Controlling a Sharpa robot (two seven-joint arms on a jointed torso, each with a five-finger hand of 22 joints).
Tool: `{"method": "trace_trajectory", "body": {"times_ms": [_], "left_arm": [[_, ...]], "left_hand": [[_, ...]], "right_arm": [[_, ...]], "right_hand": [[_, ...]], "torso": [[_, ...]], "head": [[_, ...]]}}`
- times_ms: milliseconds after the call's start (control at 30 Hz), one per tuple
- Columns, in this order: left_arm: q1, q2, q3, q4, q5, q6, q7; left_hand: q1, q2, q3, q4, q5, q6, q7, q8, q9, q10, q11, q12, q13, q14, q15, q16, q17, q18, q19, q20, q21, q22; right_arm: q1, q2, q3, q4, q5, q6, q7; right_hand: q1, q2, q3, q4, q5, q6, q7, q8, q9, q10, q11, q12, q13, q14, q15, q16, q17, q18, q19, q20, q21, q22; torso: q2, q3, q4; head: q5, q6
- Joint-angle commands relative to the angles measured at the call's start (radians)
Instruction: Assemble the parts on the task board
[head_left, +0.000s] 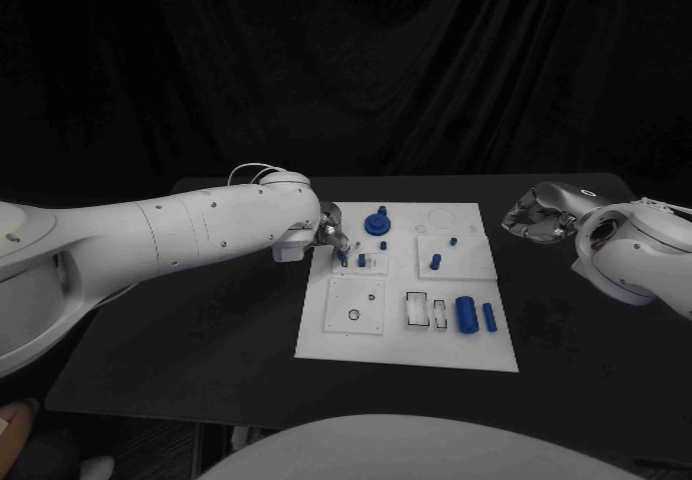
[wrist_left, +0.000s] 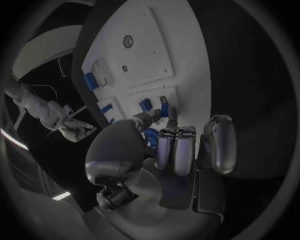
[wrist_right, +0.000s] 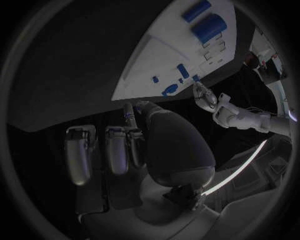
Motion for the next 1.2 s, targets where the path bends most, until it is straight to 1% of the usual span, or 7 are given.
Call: {"method": "trace_trajectory", "body": {"times_ms": [33,267,400,633,767,967,1200], "left_arm": [[-0.009,0.004,0.0,0.005,-0.019,-0.002,0.012],[-0.018,0.004,0.0,0.005,-0.02,0.004,0.009],[-0.02,0.001,0.0,0.006,-0.02,0.009,0.005],[-0.021,-0.002,0.0,0.013,-0.02,0.016,-0.001],[-0.021,-0.001,0.0,0.016,-0.02,0.017,-0.002],[-0.022,-0.002,0.0,0.017,-0.02,0.02,-0.003],[-0.022,-0.005,0.0,0.017,-0.02,0.028,-0.008]], "left_hand": [[-0.001,0.01,0.024,-0.018,0.005,0.015,-0.009,0.004,0.018,0.104,-0.007,0.003,0.261,0.106,-0.009,0.003,0.263,0.01,0.002,-0.008,-0.001,0.19],[-0.002,0.01,0.023,-0.017,0.004,0.016,-0.009,0.004,0.018,0.104,-0.007,0.003,0.261,0.106,-0.009,0.003,0.263,0.01,0.002,-0.008,-0.002,0.19],[-0.002,0.01,0.024,-0.017,0.004,0.016,-0.01,0.004,0.018,0.104,-0.007,0.003,0.261,0.106,-0.01,0.003,0.263,0.01,0.001,-0.008,-0.003,0.189],[-0.002,0.01,0.024,-0.017,0.004,0.016,-0.01,0.004,0.018,0.104,-0.007,0.003,0.261,0.106,-0.01,0.003,0.263,0.01,0.001,-0.008,-0.003,0.189],[-0.004,0.01,0.024,-0.015,0.004,0.016,-0.01,0.004,0.018,0.104,-0.008,0.003,0.261,0.106,-0.01,0.003,0.263,0.011,0.0,-0.008,-0.006,0.189],[-0.004,0.011,0.024,-0.015,0.004,0.016,-0.01,0.004,0.018,0.104,-0.008,0.003,0.261,0.106,-0.01,0.003,0.263,0.011,0.0,-0.008,-0.006,0.188],[-0.005,0.011,0.024,-0.014,0.004,0.016,-0.01,0.004,0.018,0.104,-0.008,0.003,0.261,0.106,-0.01,0.003,0.263,0.011,-0.001,-0.008,-0.008,0.188]], "right_arm": [[-0.002,0.002,0.001,-0.002,-0.003,0.007,-0.017],[-0.003,0.003,0.001,-0.003,-0.003,0.01,-0.018],[-0.003,0.002,0.001,-0.003,-0.003,0.01,-0.02],[-0.003,0.003,0.001,-0.004,-0.003,0.011,-0.021],[-0.003,0.004,0.001,-0.004,-0.003,0.012,-0.022],[-0.003,0.004,0.001,-0.005,-0.003,0.014,-0.023],[-0.003,0.004,0.001,-0.006,-0.003,0.015,-0.025]], "right_hand": [[0.007,0.001,0.006,0.001,0.004,-0.001,0.006,-0.005,-0.001,0.102,0.004,0.006,0.263,0.093,0.001,-0.005,0.225,-0.004,0.097,-0.002,-0.007,0.258],[0.007,0.001,0.006,0.001,0.004,-0.001,0.006,-0.005,-0.001,0.102,0.004,0.006,0.263,0.093,0.001,-0.005,0.225,-0.004,0.097,-0.002,-0.007,0.258],[0.007,0.001,0.006,0.001,0.004,-0.001,0.006,-0.005,-0.001,0.102,0.004,0.006,0.263,0.093,0.001,-0.005,0.225,-0.004,0.097,-0.002,-0.007,0.258],[0.007,0.001,0.006,0.001,0.004,-0.001,0.006,-0.005,-0.001,0.102,0.004,0.006,0.263,0.093,0.001,-0.005,0.225,-0.004,0.097,-0.002,-0.007,0.258],[0.007,0.001,0.006,0.001,0.004,-0.001,0.006,-0.005,-0.001,0.102,0.004,0.006,0.263,0.093,0.001,-0.005,0.225,-0.004,0.097,-0.002,-0.007,0.258],[0.007,0.001,0.007,0.0,0.004,-0.001,0.006,-0.005,-0.001,0.102,0.004,0.006,0.263,0.093,0.002,-0.006,0.224,-0.004,0.097,-0.002,-0.008,0.257],[0.007,0.001,0.007,0.0,0.004,-0.001,0.006,-0.005,-0.001,0.102,0.004,0.006,0.263,0.093,0.002,-0.006,0.224,-0.004,0.097,-0.002,-0.008,0.257]], "torso": [[-0.001,0.0004,0.0004],[0.0,0.0009,-0.0005],[-0.001,0.0015,0.0012],[0.0,0.0,0.0003],[0.0,0.0011,-0.0007],[0.0,0.0003,0.0005],[0.0,0.0006,-0.0003]], "head": [[0.003,0.0],[0.002,0.0],[0.001,0.0],[0.003,0.0],[0.004,0.0],[0.003,0.0],[0.002,0.0]]}}
